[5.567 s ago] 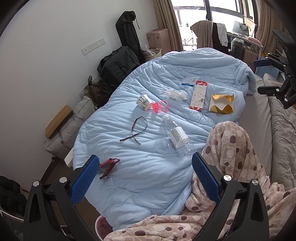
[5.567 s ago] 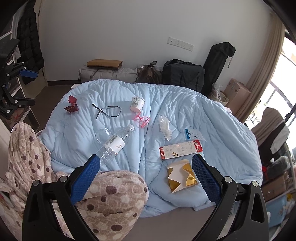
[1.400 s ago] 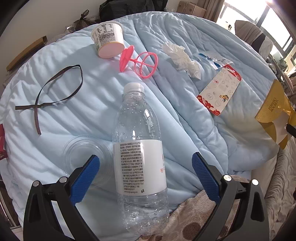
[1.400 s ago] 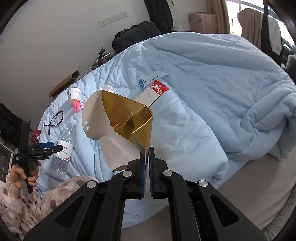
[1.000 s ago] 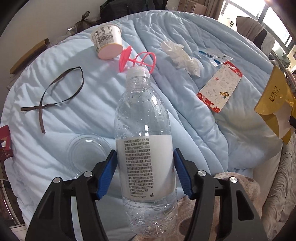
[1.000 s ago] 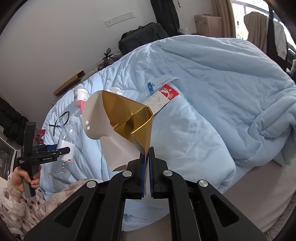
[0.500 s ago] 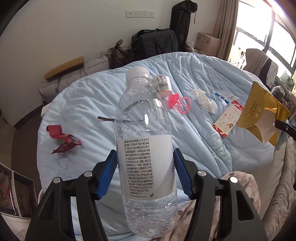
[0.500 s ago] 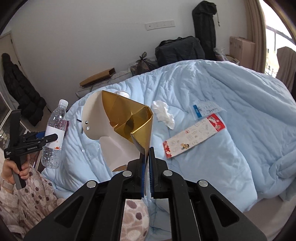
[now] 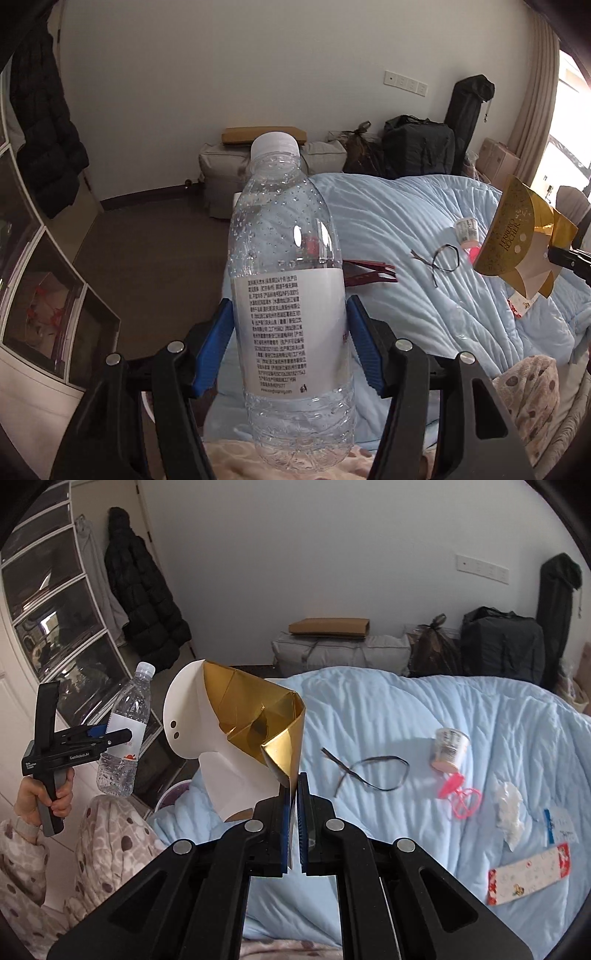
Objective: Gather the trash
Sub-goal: 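Carry the paper box and water bottle off the bed toward the white trash bin, then open both tools over the trash bin, dropping the box and bottle inside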
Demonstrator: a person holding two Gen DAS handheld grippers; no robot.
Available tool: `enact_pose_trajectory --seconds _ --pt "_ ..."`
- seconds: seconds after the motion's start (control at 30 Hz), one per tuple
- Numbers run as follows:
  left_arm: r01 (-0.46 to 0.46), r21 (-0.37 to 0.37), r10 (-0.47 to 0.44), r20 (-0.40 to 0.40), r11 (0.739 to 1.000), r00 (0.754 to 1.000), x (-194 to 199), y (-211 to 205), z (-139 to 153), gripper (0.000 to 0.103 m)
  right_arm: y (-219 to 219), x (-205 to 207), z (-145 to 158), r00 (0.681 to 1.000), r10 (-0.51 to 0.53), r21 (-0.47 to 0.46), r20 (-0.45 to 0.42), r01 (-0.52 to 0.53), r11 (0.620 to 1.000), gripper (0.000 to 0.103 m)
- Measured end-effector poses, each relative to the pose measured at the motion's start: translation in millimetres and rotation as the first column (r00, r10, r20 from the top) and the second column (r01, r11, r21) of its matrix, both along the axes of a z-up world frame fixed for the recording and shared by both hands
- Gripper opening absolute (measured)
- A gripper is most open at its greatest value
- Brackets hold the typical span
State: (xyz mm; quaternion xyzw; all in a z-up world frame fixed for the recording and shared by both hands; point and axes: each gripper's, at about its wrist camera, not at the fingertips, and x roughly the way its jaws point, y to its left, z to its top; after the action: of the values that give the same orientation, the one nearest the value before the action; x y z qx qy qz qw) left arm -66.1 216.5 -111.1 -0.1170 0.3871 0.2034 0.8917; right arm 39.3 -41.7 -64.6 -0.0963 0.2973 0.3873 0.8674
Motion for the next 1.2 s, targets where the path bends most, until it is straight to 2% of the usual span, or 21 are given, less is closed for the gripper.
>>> enact_pose_trajectory --seconds 0.13,0.23,0.37,0.5,0.63,0.77,0.83,0.97,1.03,1.07,1.2 --pt "-0.063 0.03 0.063 -0.009 0.998 0.998 -40.2 57.0 -2.2 0.062 78.7 -4.9 5.1 0.992 0.127 -0.055 0.006 -0.126 0.99 0.003" --pt "-0.095 0.055 0.097 -0.048 0.994 0.994 -63.4 99.3 -20.8 0.062 134.3 -11.1 4.2 0.975 0.222 -0.112 0.007 -0.22 0.969 0.003" --pt "-0.12 -0.018 0.118 -0.066 0.993 0.991 -88.8 153.7 -65.4 0.062 204.9 -17.6 -3.1 0.946 0.324 -0.188 -0.002 -0.319 0.929 0.003" --pt "-0.109 -0.106 0.103 -0.059 0.988 0.993 -106.6 189.1 -118.5 0.062 272.6 -21.9 -24.0 0.903 0.427 -0.259 -0.05 -0.425 0.867 0.003" --pt "-0.086 -0.133 0.073 -0.097 0.987 0.993 -114.7 200.4 -162.0 0.062 334.7 -25.8 -57.8 0.851 0.516 -0.341 -0.099 -0.516 0.786 0.003" --pt "-0.072 -0.177 0.051 -0.125 0.981 0.991 -120.0 212.8 -199.0 0.063 379.9 -23.7 -92.4 0.815 0.559 -0.41 -0.154 -0.568 0.714 0.003" --pt "-0.054 -0.19 0.027 -0.143 0.98 0.989 -119.2 214.2 -211.1 0.071 394.0 -22.8 -107.1 0.802 0.57 -0.43 -0.178 -0.584 0.688 0.003" --pt "-0.042 -0.173 0.012 -0.17 0.984 0.985 -120.7 212.5 -223.3 0.078 414.4 -23.8 -132.7 0.782 0.585 -0.476 -0.215 -0.607 0.637 0.003" --pt "-0.052 -0.167 0.023 -0.173 0.985 0.985 -126.4 210.9 -222.5 0.092 426.1 -23.8 -143.0 0.774 0.589 -0.49 -0.233 -0.616 0.616 0.003" --pt "-0.06 -0.153 0.032 -0.178 0.986 0.983 -129.9 209.7 -220.8 0.095 431.5 -24.4 -148.3 0.769 0.592 -0.496 -0.241 -0.622 0.605 0.003" --pt "-0.067 -0.097 0.044 -0.223 0.993 0.974 -145.3 203.8 -213.1 0.098 447.5 -26.5 -171.3 0.75 0.601 -0.523 -0.278 -0.642 0.56 0.003"
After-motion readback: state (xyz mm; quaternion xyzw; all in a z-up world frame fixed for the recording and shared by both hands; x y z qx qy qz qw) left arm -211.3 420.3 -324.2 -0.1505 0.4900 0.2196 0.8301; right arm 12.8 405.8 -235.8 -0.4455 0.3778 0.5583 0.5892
